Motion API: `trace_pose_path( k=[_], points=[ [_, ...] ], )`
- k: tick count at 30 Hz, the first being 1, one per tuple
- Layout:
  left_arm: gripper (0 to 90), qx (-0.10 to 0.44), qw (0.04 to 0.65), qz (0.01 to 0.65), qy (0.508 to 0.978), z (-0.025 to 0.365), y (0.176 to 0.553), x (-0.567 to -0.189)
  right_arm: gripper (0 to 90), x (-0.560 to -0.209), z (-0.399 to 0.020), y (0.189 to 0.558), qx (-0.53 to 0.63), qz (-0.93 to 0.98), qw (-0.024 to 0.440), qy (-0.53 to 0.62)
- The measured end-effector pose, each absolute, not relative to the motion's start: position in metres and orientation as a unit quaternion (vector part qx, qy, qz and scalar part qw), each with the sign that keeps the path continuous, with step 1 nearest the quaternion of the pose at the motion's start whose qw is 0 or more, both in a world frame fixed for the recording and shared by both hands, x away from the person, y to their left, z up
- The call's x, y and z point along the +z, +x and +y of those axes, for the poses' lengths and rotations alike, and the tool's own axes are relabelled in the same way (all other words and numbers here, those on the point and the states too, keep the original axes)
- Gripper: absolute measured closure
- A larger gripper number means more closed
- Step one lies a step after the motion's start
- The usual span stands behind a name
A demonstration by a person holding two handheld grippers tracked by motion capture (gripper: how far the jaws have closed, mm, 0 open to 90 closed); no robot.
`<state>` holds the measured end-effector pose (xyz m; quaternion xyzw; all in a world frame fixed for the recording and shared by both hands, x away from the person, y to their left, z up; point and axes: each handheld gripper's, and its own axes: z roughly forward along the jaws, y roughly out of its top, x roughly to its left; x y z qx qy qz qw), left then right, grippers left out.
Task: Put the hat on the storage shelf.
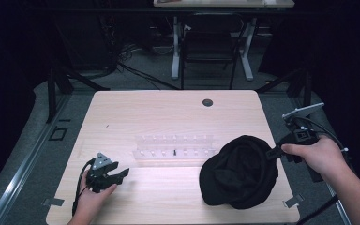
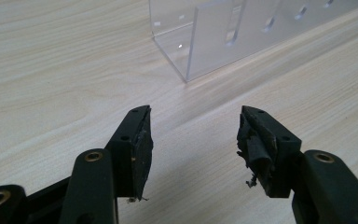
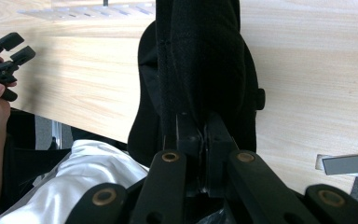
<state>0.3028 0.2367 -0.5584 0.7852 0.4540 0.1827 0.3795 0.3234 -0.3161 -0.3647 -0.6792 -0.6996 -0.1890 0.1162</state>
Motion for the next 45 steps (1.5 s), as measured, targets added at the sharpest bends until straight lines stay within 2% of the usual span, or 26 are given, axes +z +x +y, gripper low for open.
trace_pose_path(
  k=[20, 33, 45],
  points=[
    [44.8, 0.184, 0.381, 0.454, 0.784, 0.237, 0.303, -0.558, 88.0, -0.343, -0.315, 0.324, -0.244, -0.686, 0.167, -0.665],
    [44.8, 0.184, 0.381, 0.455, 0.784, 0.237, 0.302, -0.558, 87.9, -0.341, -0.314, 0.324, -0.292, -0.667, 0.220, -0.649],
    [44.8, 0.184, 0.380, 0.455, 0.784, 0.237, 0.303, -0.558, 87.8, -0.326, -0.309, 0.324, -0.319, -0.669, 0.220, -0.634]
  ],
)
